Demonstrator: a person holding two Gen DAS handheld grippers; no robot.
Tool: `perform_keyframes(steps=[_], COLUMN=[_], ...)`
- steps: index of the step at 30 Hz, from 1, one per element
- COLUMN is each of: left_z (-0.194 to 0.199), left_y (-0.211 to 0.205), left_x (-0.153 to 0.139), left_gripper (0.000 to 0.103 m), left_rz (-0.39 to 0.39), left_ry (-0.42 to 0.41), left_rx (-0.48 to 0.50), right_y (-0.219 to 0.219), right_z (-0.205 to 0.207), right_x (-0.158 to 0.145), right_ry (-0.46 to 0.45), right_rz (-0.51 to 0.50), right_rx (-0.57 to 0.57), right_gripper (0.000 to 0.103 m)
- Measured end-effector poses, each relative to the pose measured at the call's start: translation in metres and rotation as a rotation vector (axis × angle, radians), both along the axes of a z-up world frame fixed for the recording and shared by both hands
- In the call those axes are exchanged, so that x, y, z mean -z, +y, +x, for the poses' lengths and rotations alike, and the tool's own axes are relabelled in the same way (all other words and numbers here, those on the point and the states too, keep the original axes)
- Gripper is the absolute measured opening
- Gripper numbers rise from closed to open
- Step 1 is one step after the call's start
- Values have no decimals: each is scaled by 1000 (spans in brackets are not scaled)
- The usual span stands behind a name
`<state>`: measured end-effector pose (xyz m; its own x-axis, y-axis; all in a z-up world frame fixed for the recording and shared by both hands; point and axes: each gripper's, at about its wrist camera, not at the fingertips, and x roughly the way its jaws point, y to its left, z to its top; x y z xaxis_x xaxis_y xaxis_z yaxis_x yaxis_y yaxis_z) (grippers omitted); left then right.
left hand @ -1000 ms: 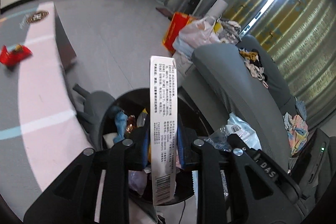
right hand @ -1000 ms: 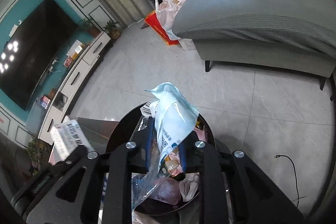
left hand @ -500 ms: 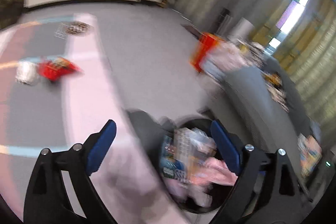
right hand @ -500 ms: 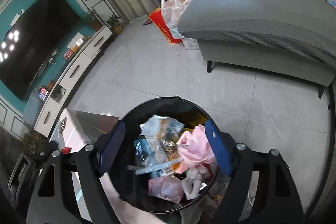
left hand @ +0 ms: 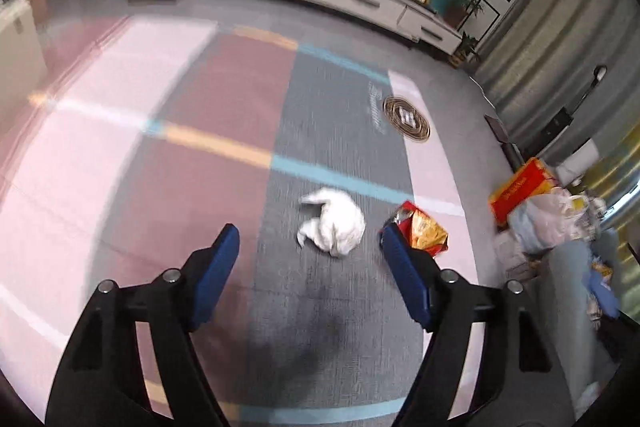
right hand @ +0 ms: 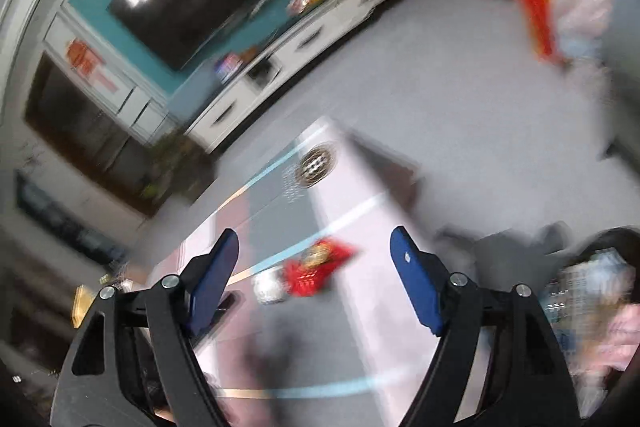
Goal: Collect trash
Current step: 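Grasp the white tissue with the left tool while the right tool grasps the red snack wrapper, then carry the tissue and red wrapper with both tools over the black bin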
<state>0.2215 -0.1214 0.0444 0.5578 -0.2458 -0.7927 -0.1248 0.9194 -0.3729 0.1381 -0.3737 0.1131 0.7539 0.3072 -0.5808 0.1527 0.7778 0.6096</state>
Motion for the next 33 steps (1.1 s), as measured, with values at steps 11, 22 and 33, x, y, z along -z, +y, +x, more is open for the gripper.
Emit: perform_keyframes(steps=[11, 22, 33], left_z=[22, 21, -50], left_y=[-3, -17, -66], left_x=[42, 43, -40], left_gripper=[64, 21, 20], left_rz=[-55, -73, 83], left_ry=[-14, -80, -195], left_rx=[49, 84, 204], right_y=[55, 64, 12], right_z=[78, 81, 17], right_x=[76, 101, 25], right_ry=[202, 266, 119], right_rz=[0, -81, -101], right_rx=[-40, -57, 75], right_gripper=[49, 16, 15])
